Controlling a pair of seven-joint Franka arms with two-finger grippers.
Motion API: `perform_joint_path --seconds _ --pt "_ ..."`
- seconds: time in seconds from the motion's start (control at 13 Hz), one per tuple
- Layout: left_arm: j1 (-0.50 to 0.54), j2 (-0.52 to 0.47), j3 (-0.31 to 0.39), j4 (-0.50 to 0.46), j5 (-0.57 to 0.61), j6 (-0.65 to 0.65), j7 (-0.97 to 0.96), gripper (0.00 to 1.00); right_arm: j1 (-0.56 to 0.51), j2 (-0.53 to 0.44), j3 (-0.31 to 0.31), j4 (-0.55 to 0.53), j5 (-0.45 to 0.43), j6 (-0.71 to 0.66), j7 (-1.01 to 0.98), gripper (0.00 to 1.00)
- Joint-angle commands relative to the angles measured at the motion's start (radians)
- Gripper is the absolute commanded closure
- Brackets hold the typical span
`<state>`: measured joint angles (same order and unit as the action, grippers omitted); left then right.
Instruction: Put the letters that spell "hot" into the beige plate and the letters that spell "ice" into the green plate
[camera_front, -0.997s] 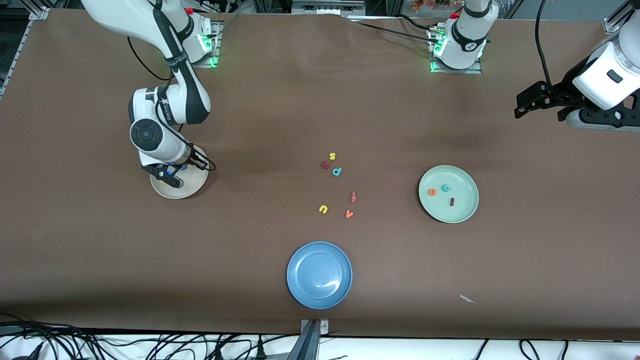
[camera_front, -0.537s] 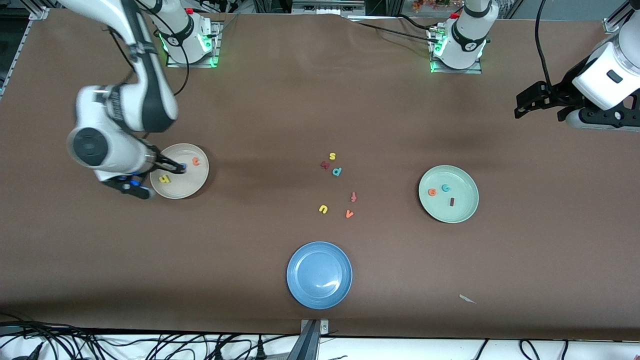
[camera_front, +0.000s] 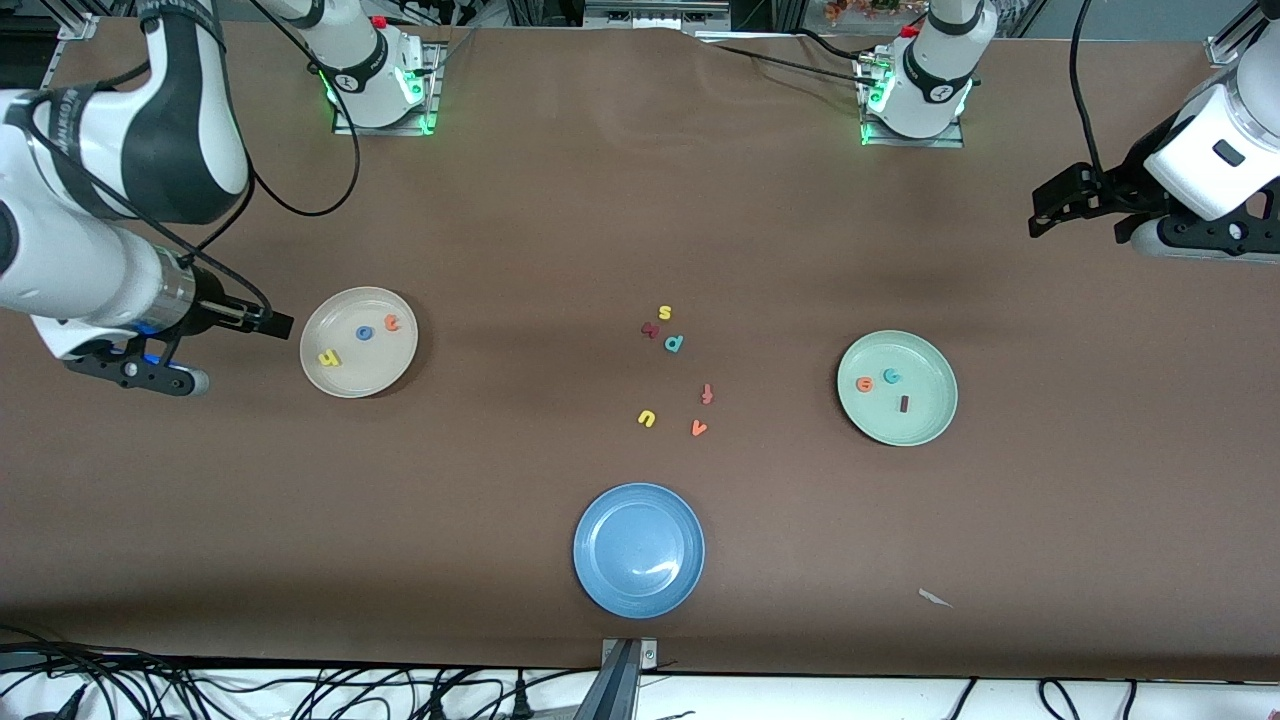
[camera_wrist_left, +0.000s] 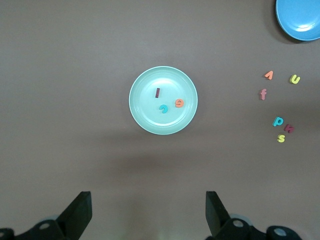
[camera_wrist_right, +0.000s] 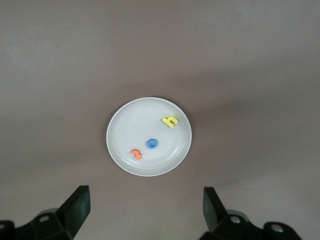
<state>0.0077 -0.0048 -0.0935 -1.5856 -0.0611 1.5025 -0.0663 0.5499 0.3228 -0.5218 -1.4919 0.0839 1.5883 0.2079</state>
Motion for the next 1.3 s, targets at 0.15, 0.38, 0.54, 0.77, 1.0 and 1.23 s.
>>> perform_joint_path --seconds 0.15,0.38,0.54,0.77,1.0,1.23 --pt "-0.005 -0.012 0.003 -0.010 -0.016 0.010 0.000 0.00 -0.019 0.019 -0.038 0.119 0.025 -0.102 -0.148 0.00" --pt "-0.006 -0.012 0.003 -0.010 -0.014 0.010 0.000 0.00 -0.079 0.010 0.000 0.121 0.025 -0.102 -0.145 0.00" --pt "-0.005 -0.012 0.003 -0.010 -0.016 0.010 0.000 0.00 -0.241 0.005 0.170 0.122 0.014 -0.100 -0.140 0.00" --pt "-0.005 -0.012 0.003 -0.010 -0.016 0.010 -0.001 0.00 -0.482 -0.021 0.463 0.122 -0.103 -0.096 -0.134 0.00" --pt "-0.006 -0.010 0.003 -0.010 -0.016 0.010 -0.003 0.00 -0.561 -0.045 0.546 0.107 -0.138 -0.088 -0.136 0.01" --pt "-0.006 -0.010 0.003 -0.010 -0.014 0.010 -0.003 0.00 -0.594 -0.125 0.569 -0.020 -0.136 0.001 -0.137 0.01"
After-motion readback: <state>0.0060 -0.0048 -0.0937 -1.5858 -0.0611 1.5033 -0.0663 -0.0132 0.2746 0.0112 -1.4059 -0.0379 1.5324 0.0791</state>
